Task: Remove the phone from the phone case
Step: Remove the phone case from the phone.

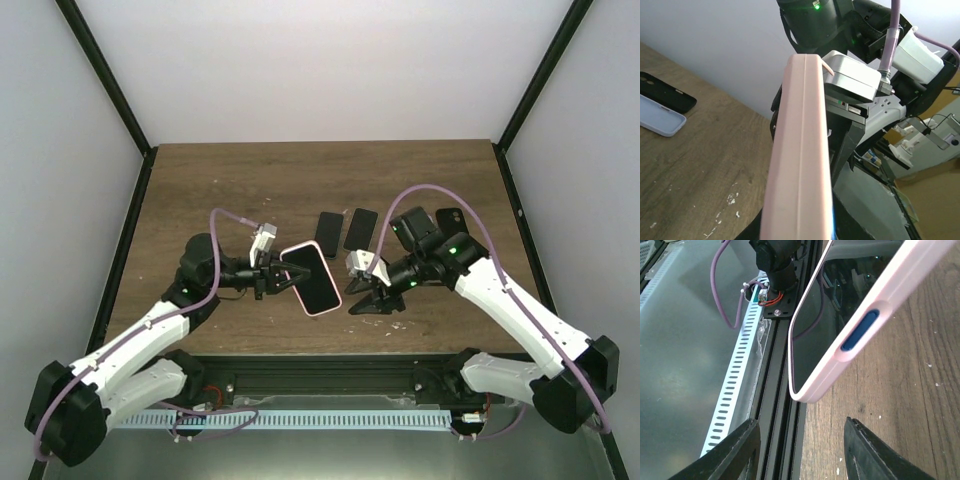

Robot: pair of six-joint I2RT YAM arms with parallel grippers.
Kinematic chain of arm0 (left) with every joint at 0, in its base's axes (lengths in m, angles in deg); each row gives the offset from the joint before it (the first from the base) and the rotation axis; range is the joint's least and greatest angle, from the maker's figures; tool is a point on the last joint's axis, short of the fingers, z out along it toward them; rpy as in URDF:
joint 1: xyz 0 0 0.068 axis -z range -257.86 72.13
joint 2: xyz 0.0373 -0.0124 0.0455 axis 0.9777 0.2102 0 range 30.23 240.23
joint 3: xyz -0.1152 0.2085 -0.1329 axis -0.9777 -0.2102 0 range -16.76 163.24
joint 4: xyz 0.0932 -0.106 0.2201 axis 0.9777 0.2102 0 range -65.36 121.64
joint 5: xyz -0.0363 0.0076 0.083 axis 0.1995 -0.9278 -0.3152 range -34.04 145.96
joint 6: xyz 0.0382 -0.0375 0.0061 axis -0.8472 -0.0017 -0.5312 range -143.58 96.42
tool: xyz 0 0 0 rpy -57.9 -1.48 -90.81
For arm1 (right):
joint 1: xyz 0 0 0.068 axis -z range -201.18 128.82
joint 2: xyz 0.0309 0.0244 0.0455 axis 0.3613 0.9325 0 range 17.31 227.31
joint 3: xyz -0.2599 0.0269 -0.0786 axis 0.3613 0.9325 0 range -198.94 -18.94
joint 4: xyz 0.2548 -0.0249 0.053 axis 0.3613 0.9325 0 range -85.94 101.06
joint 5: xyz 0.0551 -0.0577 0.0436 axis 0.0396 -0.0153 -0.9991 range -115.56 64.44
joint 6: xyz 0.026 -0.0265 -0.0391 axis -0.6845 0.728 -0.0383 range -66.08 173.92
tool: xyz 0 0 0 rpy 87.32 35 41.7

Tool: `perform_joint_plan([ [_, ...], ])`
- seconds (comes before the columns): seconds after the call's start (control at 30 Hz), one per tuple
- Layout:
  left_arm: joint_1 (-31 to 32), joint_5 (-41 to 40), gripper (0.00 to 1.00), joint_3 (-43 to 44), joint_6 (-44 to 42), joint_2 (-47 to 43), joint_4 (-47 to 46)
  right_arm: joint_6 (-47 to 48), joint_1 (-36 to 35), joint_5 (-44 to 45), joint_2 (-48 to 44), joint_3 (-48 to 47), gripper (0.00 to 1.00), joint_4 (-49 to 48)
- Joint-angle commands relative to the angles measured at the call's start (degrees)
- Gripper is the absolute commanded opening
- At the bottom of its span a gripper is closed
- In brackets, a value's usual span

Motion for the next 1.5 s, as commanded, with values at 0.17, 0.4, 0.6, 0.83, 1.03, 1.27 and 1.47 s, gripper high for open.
perform_joint_plan([
  [0.17, -0.30, 3.98, 0.00, 1.24, 2.92, 1.51, -9.25, 0.44, -2.81, -1.00, 4.31, -5.35, 0.45, 0.09],
  [0.4, -0.36, 4.90, 0.00, 0.52, 5.18, 3.11, -12.71, 1.27, -2.99, -2.06, 4.36, -6.41, 0.31, 0.35],
  [0.6, -0.37, 6.52, 0.00, 0.46, 7.30, 4.43, -15.57, 3.24, -2.99, -1.37, 3.54, -5.83, 0.24, 0.50],
  [0.83, -0.40, 7.88, 0.00, 1.76, 13.99, 8.24, -18.18, 7.07, -5.60, 5.39, 1.76, -4.87, 0.18, -3.90],
  [1.03, -0.35, 9.67, 0.00, 1.44, 22.45, 12.27, -29.26, 9.62, -8.53, 10.83, 2.82, -6.43, 0.18, -5.73],
  [1.27, -0.38, 11.10, 0.00, 1.19, 28.38, 15.25, -35.31, 7.90, -8.53, 14.69, 2.71, -5.12, 0.19, -12.11],
  [1.47, -0.41, 11.92, 0.00, 0.33, 34.98, 18.15, -45.64, 3.46, -7.26, 16.70, 3.64, -2.66, 0.22, -19.72],
])
